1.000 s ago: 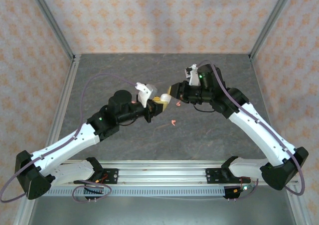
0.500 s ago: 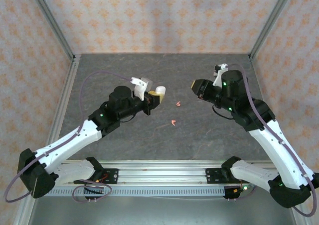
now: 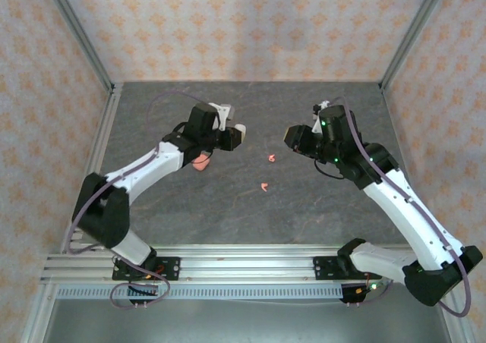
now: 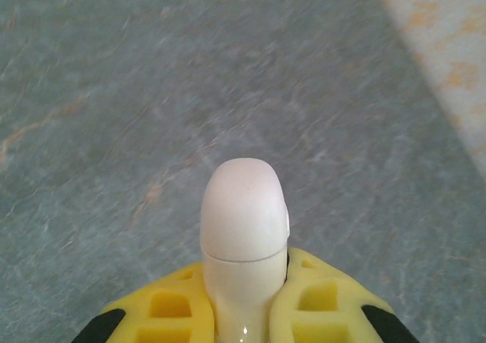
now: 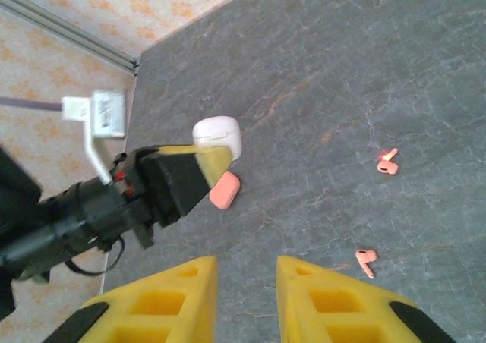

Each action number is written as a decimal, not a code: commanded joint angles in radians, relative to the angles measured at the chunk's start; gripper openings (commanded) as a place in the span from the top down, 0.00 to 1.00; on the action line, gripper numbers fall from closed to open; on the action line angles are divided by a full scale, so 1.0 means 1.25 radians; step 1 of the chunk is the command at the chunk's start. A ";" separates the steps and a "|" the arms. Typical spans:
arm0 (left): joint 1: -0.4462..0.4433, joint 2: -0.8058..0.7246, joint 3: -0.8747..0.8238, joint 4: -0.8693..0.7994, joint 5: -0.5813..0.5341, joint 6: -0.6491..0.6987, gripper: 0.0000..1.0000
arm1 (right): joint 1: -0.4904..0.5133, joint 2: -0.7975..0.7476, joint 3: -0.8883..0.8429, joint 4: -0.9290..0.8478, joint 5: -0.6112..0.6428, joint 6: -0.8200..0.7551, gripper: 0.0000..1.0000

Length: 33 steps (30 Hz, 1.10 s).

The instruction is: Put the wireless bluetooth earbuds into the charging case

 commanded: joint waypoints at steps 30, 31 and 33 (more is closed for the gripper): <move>0.110 0.267 0.300 -0.363 -0.135 0.210 0.50 | -0.021 0.175 -0.112 0.202 -0.136 0.165 0.70; 0.113 0.251 0.292 -0.371 -0.158 0.241 0.49 | -0.021 0.172 -0.116 0.203 -0.137 0.166 0.70; 0.113 0.219 0.279 -0.395 -0.202 0.310 0.47 | -0.021 0.167 -0.125 0.206 -0.133 0.170 0.70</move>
